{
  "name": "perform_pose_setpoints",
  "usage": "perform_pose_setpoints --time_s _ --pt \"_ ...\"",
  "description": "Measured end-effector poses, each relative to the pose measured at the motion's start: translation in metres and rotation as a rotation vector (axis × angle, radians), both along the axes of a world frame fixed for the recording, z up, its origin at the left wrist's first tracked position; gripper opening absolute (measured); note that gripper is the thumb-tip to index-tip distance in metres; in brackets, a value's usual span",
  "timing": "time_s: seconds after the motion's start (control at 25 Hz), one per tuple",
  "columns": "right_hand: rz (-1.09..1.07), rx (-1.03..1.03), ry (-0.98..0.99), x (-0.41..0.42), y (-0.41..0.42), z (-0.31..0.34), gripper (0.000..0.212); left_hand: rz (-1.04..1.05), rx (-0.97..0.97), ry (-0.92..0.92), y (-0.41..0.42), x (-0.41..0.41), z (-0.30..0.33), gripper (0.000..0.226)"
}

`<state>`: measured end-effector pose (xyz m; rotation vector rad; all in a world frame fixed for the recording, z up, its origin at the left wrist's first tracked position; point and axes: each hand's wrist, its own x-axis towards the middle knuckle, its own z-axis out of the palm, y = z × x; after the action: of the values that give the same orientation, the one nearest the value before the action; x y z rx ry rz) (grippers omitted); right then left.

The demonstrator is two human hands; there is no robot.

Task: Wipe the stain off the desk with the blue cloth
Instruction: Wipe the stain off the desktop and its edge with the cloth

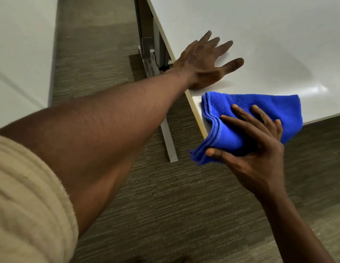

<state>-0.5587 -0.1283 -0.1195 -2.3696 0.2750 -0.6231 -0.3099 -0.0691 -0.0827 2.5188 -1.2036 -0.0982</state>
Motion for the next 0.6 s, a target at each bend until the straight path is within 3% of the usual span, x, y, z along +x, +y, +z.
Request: perform_pose_setpoints --time_s 0.24,0.36,0.6 --pt "0.14 -0.081 0.08 -0.013 0.001 0.0 0.07 0.002 0.007 -0.005 0.001 0.0 0.0 0.082" --pt "0.016 -0.261 0.019 -0.009 0.009 -0.014 0.069 -0.007 -0.002 -0.007 0.0 0.0 0.0 0.081" --pt "-0.237 -0.362 -0.213 0.012 0.034 -0.039 0.056 -0.004 0.005 -0.014 0.0 0.0 -0.001 0.08"
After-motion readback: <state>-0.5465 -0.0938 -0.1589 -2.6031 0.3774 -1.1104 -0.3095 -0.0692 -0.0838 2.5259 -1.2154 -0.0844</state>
